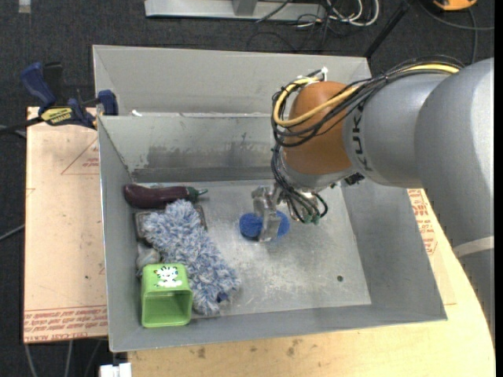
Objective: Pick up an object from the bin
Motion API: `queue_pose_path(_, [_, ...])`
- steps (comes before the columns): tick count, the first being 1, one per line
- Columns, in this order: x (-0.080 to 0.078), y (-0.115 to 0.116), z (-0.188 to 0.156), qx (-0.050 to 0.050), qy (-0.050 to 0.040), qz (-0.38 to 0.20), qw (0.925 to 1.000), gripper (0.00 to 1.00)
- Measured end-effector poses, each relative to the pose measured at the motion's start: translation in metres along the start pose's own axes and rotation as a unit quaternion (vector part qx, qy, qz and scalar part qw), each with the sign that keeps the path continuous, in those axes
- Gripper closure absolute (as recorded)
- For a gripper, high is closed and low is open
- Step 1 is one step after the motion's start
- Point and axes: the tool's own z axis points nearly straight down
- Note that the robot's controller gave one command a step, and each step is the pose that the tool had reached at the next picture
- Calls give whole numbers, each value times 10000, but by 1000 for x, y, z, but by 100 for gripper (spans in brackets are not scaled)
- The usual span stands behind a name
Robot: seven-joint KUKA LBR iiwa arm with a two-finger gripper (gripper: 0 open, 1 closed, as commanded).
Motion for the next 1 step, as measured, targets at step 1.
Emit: queue_pose_path(1, [1, 0, -11, -4, 22, -1, 10000, 100])
